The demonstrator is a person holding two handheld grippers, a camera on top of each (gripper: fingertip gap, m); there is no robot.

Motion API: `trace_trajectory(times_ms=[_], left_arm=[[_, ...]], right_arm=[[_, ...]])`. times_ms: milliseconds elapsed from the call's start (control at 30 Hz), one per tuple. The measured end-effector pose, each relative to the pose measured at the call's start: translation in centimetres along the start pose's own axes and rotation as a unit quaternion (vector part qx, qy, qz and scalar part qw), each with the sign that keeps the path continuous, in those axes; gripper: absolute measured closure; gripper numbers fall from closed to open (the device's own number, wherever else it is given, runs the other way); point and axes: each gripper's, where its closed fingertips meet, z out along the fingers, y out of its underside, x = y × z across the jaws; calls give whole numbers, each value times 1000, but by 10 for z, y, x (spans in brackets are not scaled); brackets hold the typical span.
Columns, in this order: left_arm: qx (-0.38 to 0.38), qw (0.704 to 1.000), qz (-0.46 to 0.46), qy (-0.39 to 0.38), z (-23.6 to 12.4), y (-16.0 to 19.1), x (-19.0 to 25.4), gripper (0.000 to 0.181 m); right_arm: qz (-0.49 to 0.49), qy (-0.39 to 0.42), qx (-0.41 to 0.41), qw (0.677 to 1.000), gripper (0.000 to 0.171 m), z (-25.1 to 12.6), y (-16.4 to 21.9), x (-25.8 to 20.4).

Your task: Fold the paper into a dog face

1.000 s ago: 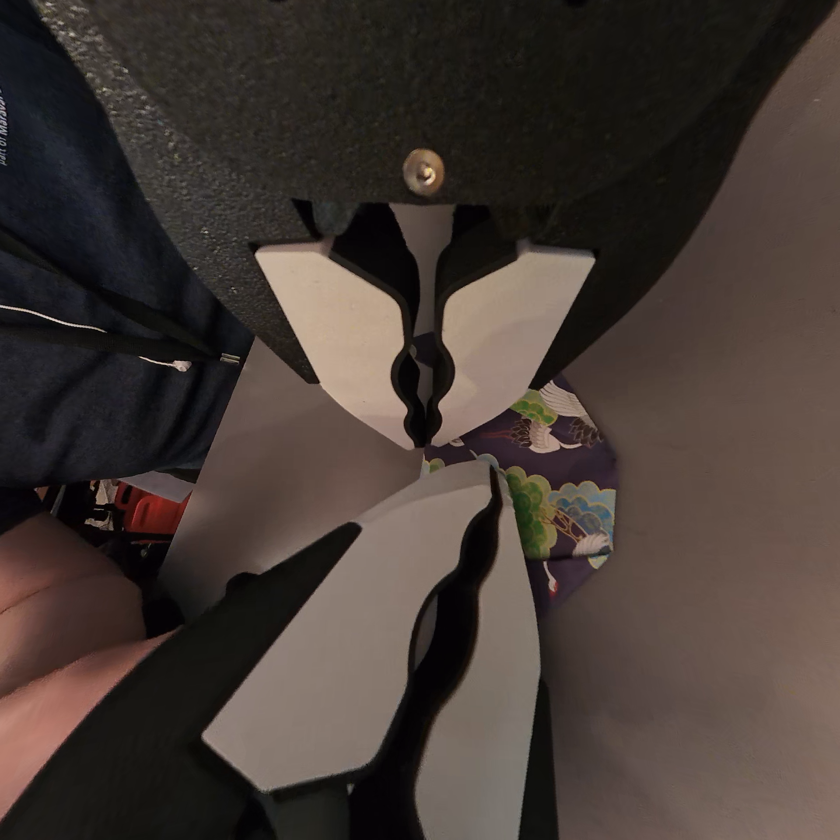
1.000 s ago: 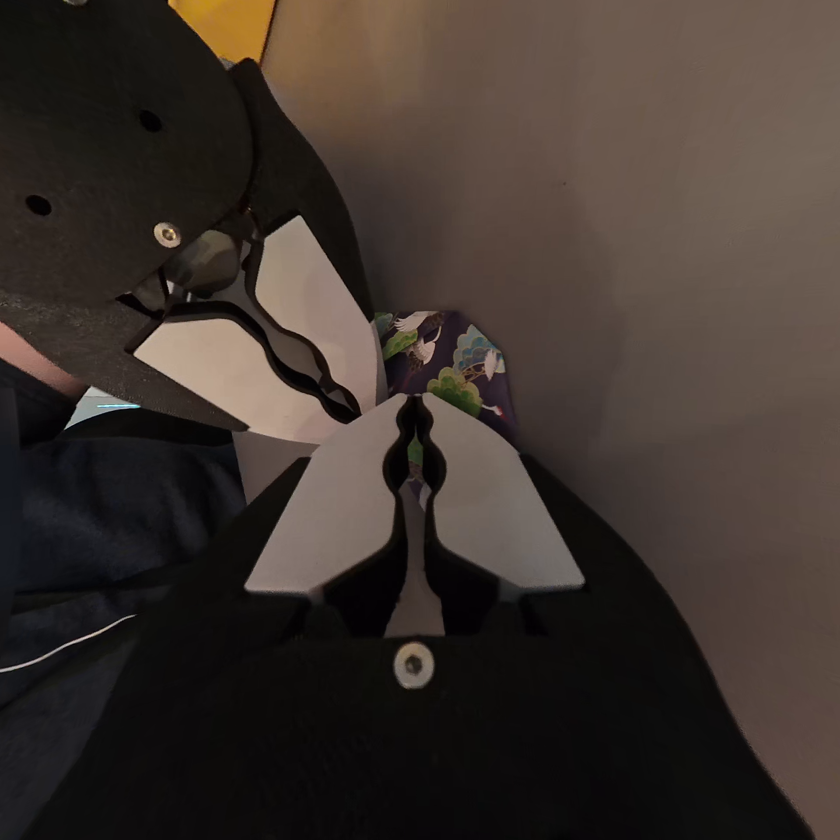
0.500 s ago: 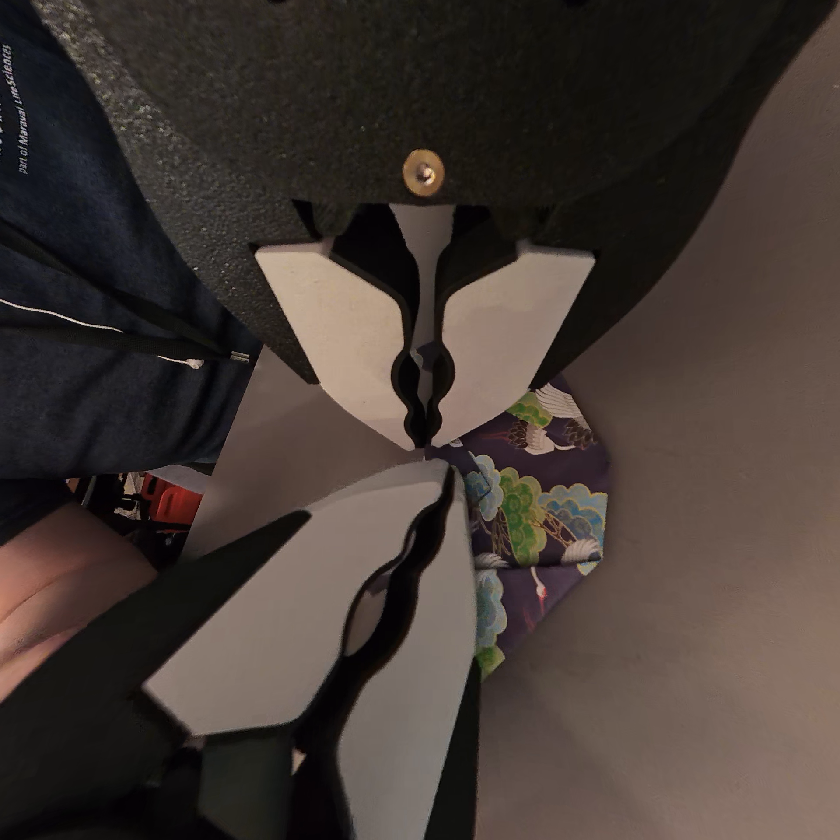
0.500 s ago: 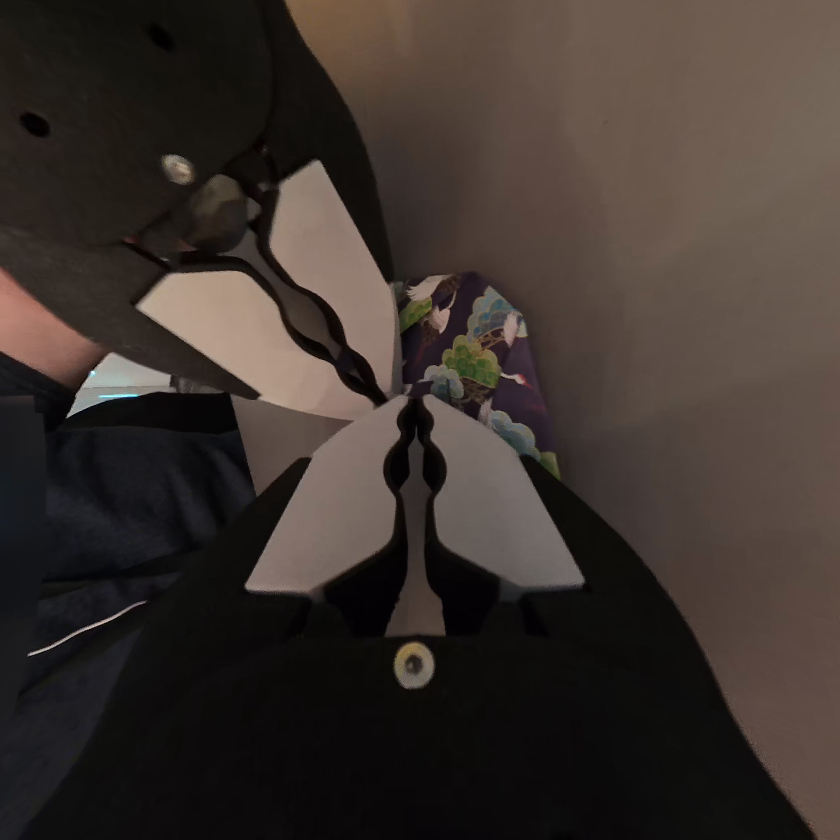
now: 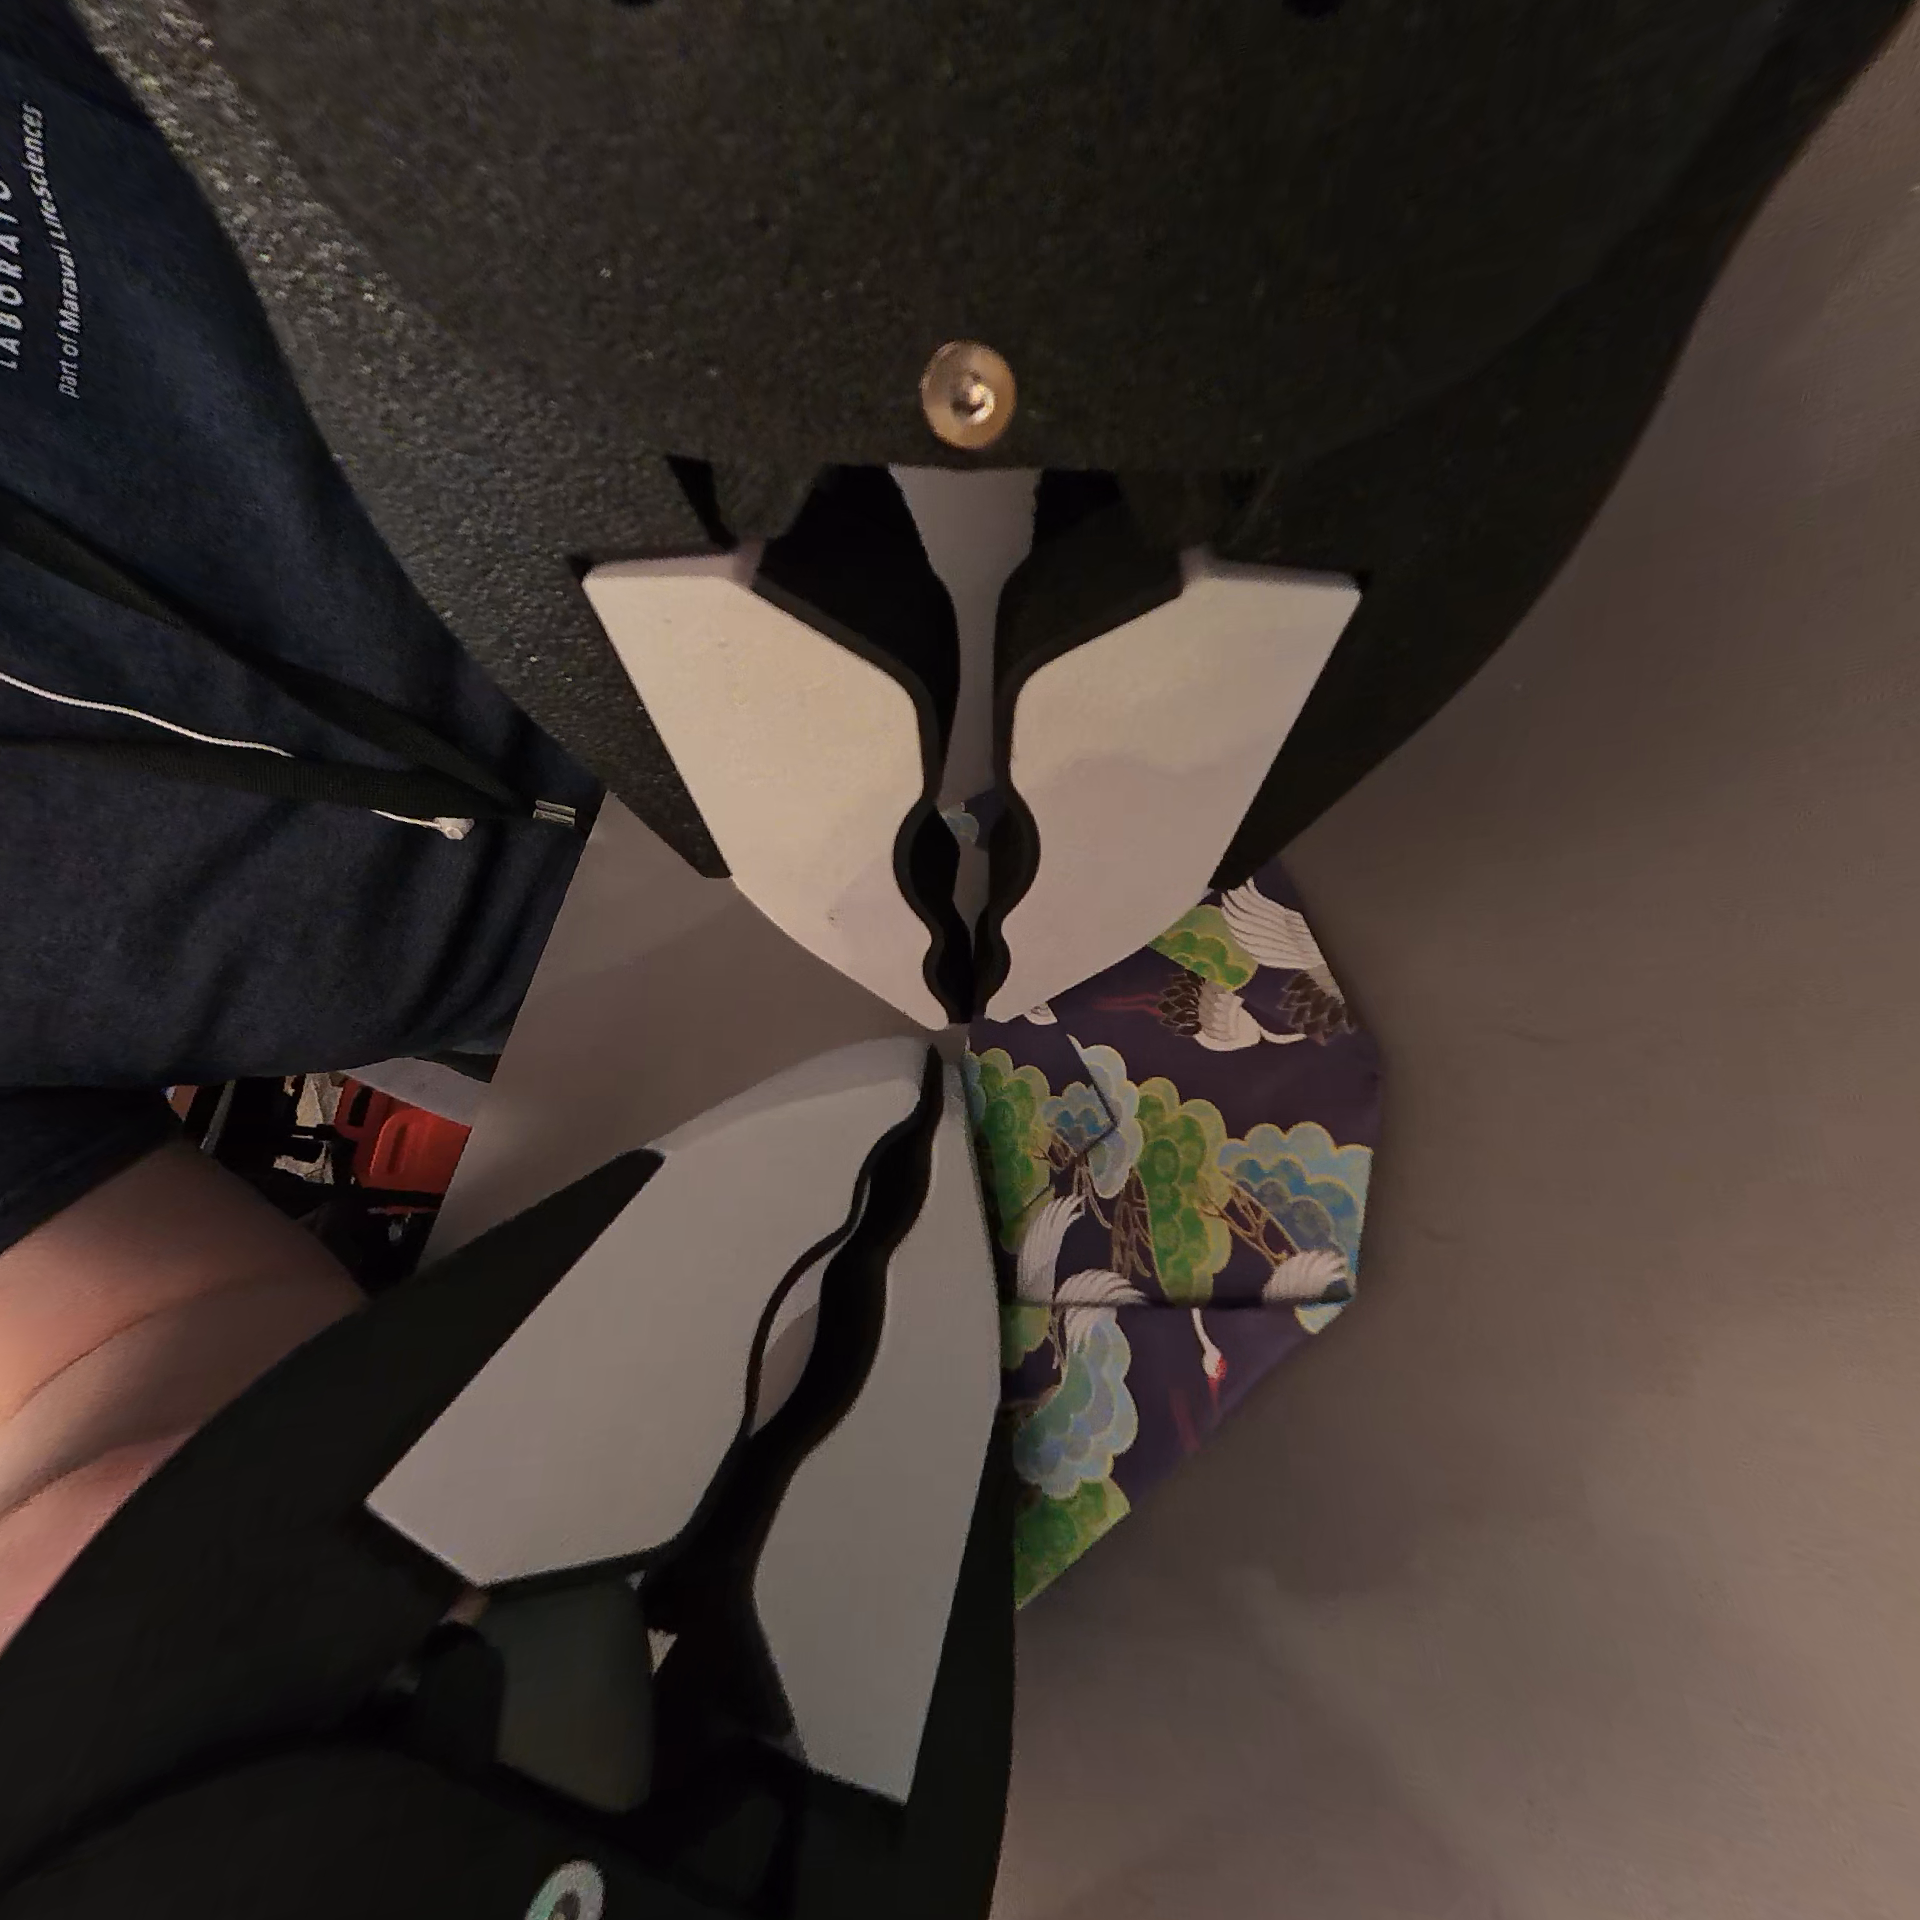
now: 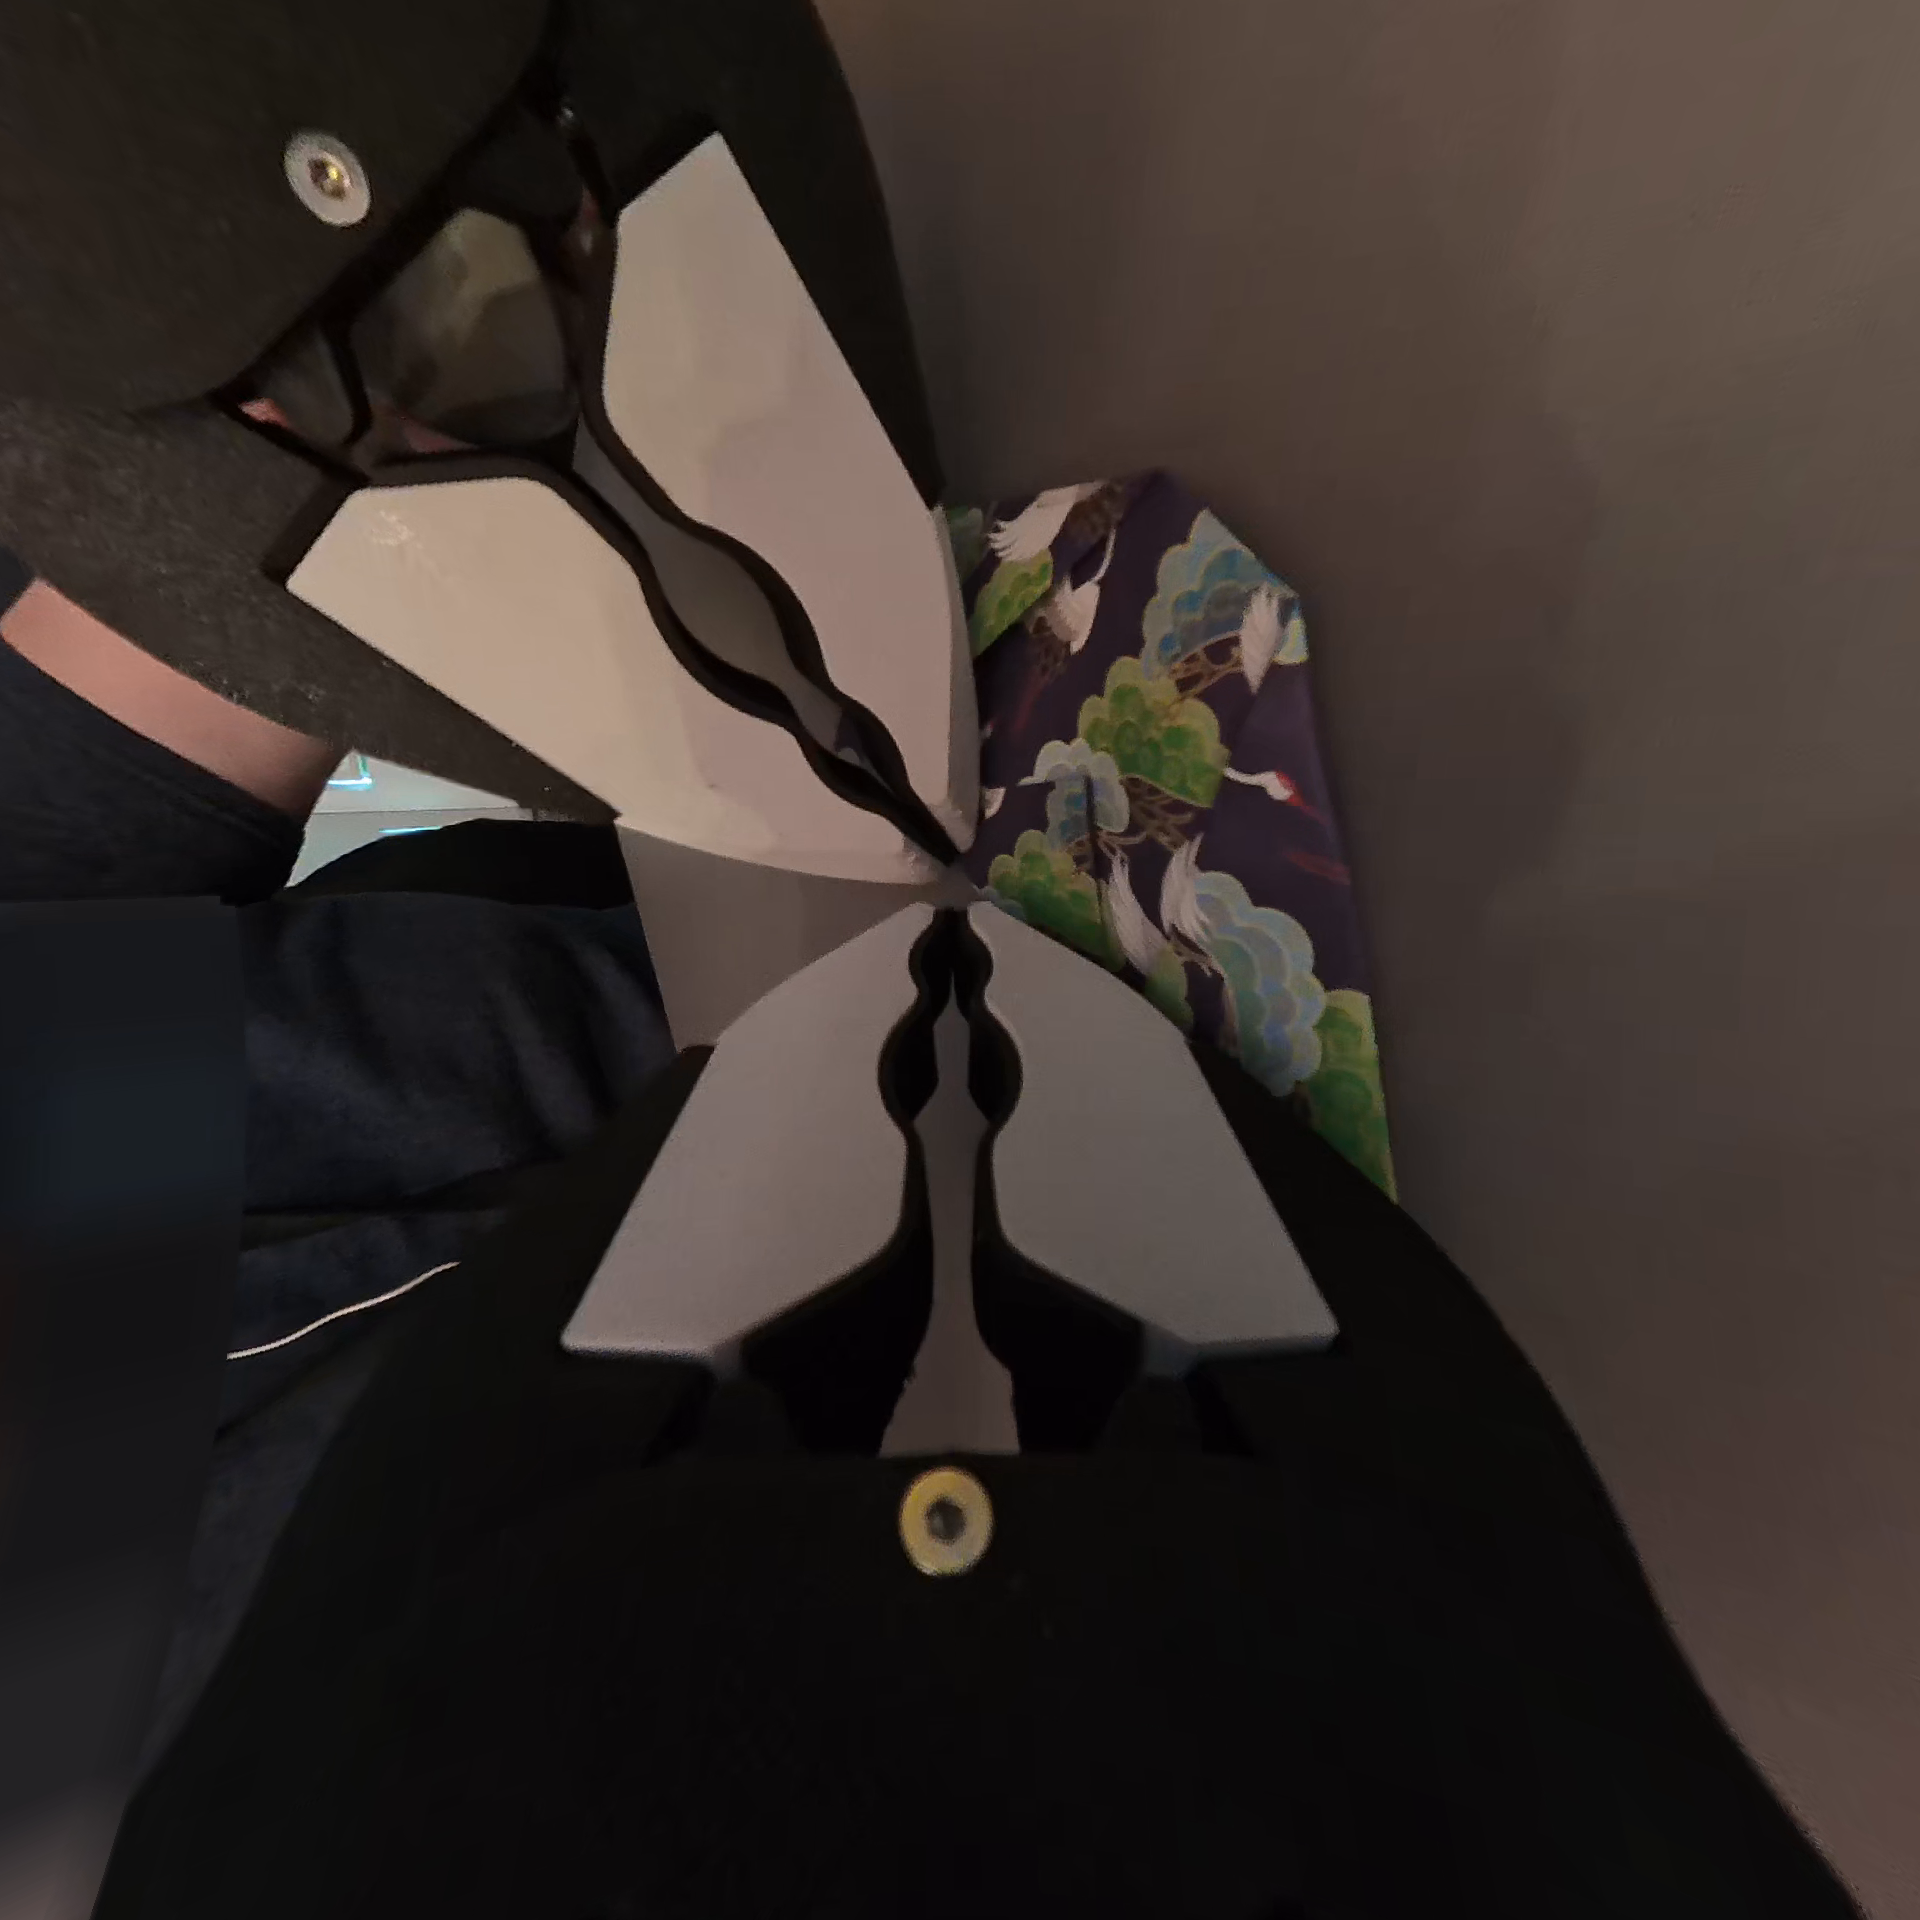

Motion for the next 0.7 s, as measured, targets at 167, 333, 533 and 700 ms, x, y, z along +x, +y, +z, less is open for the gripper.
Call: trace_trajectory(times_ms=[167, 333, 533, 700], left_arm=[[-1, 1000, -1, 1, 0, 0, 0, 181], [-3, 1000, 0, 3, 0, 0, 0, 181], [-5, 1000, 2, 4, 0, 0, 0, 181], [-9, 1000, 9, 2, 0, 0, 0, 181]], right_arm=[[1, -3, -12, 1000, 170, -1, 5, -1], [16, -13, -21, 1000, 170, -11, 13, 5], [29, -24, -21, 999, 170, -18, 16, 9], [20, -41, 28, 999, 170, -14, -7, 9]])
